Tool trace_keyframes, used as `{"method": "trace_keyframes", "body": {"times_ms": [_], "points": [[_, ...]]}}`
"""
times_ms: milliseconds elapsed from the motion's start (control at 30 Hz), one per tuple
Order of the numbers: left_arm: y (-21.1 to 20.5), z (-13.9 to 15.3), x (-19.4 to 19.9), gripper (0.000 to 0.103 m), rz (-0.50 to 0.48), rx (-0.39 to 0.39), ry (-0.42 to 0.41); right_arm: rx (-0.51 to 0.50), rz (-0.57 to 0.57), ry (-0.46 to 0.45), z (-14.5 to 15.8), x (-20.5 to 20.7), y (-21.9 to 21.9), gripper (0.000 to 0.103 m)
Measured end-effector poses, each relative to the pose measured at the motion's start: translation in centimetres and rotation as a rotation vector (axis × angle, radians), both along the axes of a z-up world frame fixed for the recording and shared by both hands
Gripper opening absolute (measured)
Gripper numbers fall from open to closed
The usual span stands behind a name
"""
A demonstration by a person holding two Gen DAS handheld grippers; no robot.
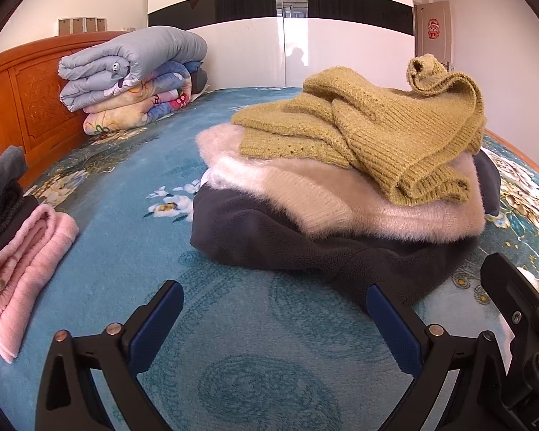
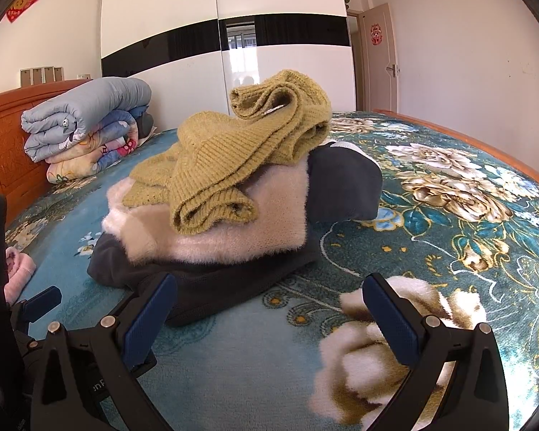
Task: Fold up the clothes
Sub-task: 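Reach the left gripper to the mustard-yellow sweater on the pile and grasp it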
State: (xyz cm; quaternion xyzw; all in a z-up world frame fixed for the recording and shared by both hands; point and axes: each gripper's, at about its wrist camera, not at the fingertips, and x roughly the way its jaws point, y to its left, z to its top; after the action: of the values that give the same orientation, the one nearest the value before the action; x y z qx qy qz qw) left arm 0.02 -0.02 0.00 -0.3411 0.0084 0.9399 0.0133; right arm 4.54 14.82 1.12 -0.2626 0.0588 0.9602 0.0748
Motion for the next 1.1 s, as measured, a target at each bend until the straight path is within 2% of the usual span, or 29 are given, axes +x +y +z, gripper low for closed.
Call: {"method": "trace_keyframes", "body": {"times_ms": [533, 667, 767, 933, 1000, 1100], "points": [[-0.4, -0.1, -0.1, 0.103, -0.002, -0.010, -0.008, -0.004, 0.035, 0.022, 0.7, 0.6, 0.1, 0.103], [-0.8, 0.5, -0.9, 0.103, -0.048, 0.039, -0.035, -0.018, 0.042, 0.028, 1.1, 1.1, 0.8, 0.103], [0.4, 2.1, -2.2, 0.103, -0.110, 0.035, -0.011, 0.012, -0.007, 0.038, 1.7, 1.7, 2.6, 0.103], [5.7, 5.5, -4.3, 0.103, -0.232, -0.079, 0.054, -0.020, -0.063, 0.028, 2.1, 2.1, 5.9, 0.103], [8.8, 6.1, -4.8, 0.103, -0.291, -0.172, 0.087, -0.050, -0.097, 0.023, 2.2, 2.3, 7.4, 0.103], [12.7, 5.1, -6.1, 0.103, -0.335, -0.331, 0.089, -0.091, -0.143, 0.013, 2.0, 2.5, 9.4, 0.103]]}}
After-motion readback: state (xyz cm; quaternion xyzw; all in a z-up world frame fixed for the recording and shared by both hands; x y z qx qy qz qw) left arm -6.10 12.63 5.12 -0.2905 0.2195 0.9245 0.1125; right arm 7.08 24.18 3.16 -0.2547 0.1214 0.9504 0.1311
